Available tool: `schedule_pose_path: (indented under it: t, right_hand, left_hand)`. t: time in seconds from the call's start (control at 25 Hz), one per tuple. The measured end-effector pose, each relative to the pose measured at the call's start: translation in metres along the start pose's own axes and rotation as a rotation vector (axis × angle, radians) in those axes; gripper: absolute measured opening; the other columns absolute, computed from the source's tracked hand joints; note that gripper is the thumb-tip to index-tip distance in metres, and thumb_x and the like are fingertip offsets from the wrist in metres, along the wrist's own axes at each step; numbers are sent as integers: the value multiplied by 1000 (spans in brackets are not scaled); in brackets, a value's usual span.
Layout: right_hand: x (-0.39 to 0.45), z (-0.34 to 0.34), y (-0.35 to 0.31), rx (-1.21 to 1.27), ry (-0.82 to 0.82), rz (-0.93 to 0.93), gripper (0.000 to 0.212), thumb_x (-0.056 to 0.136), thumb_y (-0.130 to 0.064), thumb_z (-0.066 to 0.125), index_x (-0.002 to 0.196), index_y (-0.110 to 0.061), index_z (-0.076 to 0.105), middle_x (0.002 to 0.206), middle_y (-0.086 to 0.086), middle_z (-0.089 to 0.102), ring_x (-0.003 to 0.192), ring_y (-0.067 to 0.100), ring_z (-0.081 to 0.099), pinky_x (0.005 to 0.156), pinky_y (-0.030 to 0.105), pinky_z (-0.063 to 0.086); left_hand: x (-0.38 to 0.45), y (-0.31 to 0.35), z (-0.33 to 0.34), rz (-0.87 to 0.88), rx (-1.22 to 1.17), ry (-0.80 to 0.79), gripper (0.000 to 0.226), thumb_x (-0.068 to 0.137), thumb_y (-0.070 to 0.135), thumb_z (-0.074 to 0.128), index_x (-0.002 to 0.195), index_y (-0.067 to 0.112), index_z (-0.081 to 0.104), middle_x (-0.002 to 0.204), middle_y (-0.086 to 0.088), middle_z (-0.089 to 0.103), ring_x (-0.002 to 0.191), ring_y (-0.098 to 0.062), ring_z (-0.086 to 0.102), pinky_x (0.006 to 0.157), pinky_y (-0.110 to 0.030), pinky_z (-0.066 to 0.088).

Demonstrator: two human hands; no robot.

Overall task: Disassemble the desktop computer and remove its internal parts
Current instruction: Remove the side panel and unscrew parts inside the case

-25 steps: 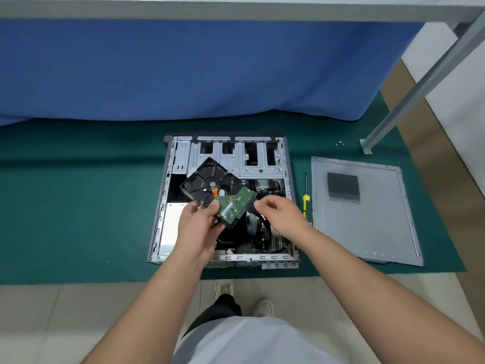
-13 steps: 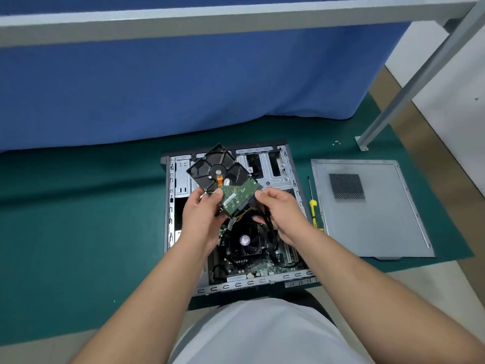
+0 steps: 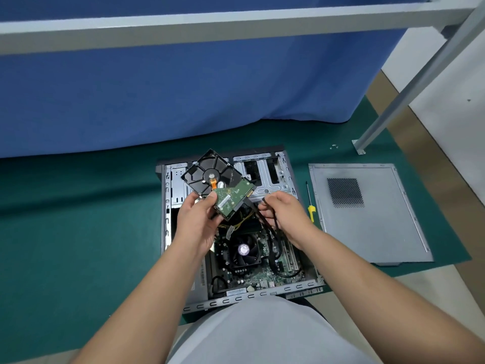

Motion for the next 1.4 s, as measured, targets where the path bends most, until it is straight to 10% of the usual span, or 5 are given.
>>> schedule_pose_path:
  t: [0.52, 0.76, 0.88, 1.24, 1.4]
  right_hand:
    - [2, -10, -4, -758, 25, -55, 37, 95, -5, 41, 97, -31, 68, 98, -5, 67, 67, 8, 59, 49, 19, 40]
    - [-10, 21, -12, -617, -132, -209, 24, 103, -45, 52, 101, -29, 70, 95, -17, 75, 43, 7, 50, 50, 25, 46]
    - [-8, 26, -11, -461, -128, -159, 20, 103, -37, 58, 98, -23, 71, 93, -15, 78, 81, 26, 73, 84, 46, 57]
    - [1, 25, -9, -234, -147, -82, 23, 101, -27, 62, 83, -16, 72, 61, -8, 59, 63, 8, 58, 74, 21, 56]
    - [5, 22, -8, -212, -155, -73, 24, 101, -25, 62, 82, -15, 72, 60, -7, 59, 61, 8, 57, 77, 25, 57]
  left_hand:
    - [3, 2, -10, 16, 3, 13, 79, 88, -5, 72, 153, 20, 35, 112, -14, 77, 106, -29, 75, 102, -60, 52]
    - [0, 2, -4, 30, 55, -26, 57, 91, -1, 71, 135, 22, 44, 112, -11, 77, 108, -26, 74, 101, -56, 54]
    - [-1, 3, 0, 32, 61, -45, 43, 92, -1, 70, 118, 25, 49, 107, -9, 79, 104, -24, 75, 93, -52, 60]
    - [-4, 6, 6, 56, 161, -63, 37, 92, 4, 72, 113, 28, 52, 105, -8, 79, 93, -20, 77, 67, -34, 61]
    - [-5, -4, 5, 6, 136, -29, 45, 92, 2, 72, 129, 16, 50, 110, -13, 77, 101, -27, 76, 86, -48, 63]
Point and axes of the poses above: each hand's wrist, its own x-axis towards the middle knuckle, its own z-axis out of the palm, y = z × x, the point moved 7 cm from there along x, towards the middle knuckle
